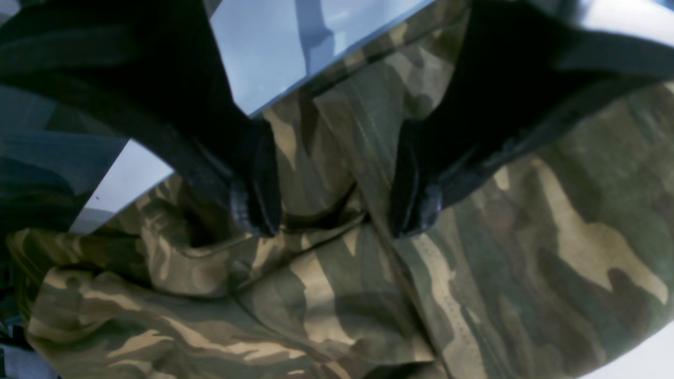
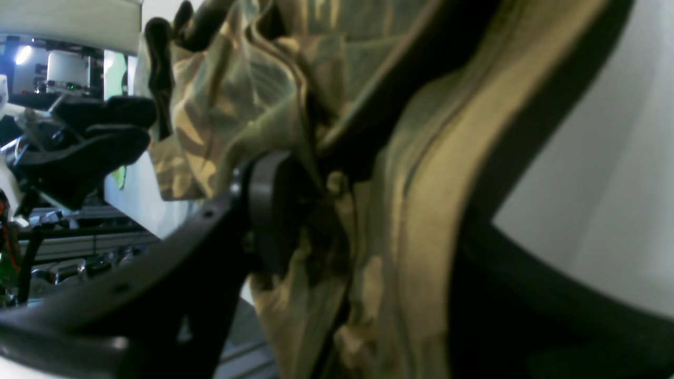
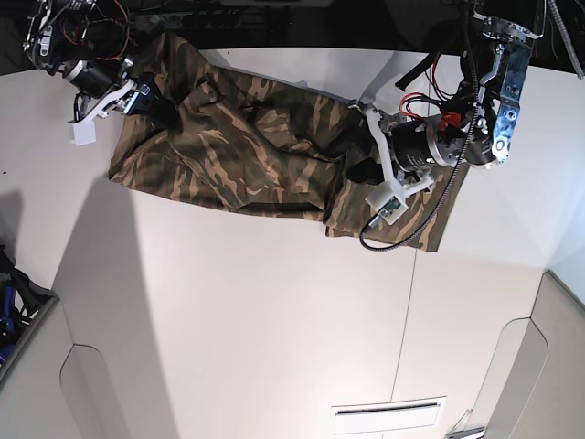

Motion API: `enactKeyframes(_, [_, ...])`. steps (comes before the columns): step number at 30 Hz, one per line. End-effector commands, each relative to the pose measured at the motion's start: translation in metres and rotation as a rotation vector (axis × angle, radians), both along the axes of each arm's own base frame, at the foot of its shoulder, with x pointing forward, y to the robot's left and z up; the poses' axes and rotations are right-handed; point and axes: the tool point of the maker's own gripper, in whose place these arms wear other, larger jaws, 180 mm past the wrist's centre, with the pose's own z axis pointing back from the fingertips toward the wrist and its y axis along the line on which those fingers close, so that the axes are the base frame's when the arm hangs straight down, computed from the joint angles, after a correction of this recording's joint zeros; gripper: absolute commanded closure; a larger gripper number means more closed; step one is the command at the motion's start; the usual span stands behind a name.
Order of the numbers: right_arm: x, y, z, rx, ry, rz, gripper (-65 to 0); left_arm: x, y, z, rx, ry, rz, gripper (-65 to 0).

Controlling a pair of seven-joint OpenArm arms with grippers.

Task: Fold the T-shirt properly

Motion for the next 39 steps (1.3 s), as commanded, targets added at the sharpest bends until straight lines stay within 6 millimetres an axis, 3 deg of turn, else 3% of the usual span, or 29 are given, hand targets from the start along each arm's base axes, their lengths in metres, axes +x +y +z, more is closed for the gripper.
enactKeyframes(1, [-0.001,-0.001,0.0,-0.009,0.005,0.014,-28.6,0.007,-0.001,0.012,-0.023,-0.039,-0.001,-36.5])
enactKeyframes(5, [-0.007,-0.003,-0.002,-0.02,0.03,0.034,-28.7,0.008,-0.001,0.012,-0.022,-0.039,-0.001,-36.5])
enactKeyframes(10, [-0.005,-0.03,0.001,-0.074,0.027,0.015,-28.9,0.008,-0.001,0.012,-0.023,-0.04,-0.001,-36.5])
enactKeyframes(13, [-0.005,-0.034,0.001,-0.085,0.027,0.019,-28.9,0.008,-0.001,0.012,-0.023,-0.04,-0.001,-36.5])
enactKeyframes(18, [-0.006,-0.019,0.0,-0.046,0.027,0.015,-29.6,0.008,-0.001,0.012,-0.023,-0.04,0.0,-36.5])
enactKeyframes(23, [-0.003,0.004,-0.001,0.008,0.021,0.008,-34.5,0.007,-0.001,0.012,-0.023,-0.039,-0.001,-36.5])
enactKeyframes(39, [0.021,0.046,0.009,0.075,-0.038,0.054,-34.5,-0.007,-0.002,0.002,-0.024,0.001,-0.001,-36.5])
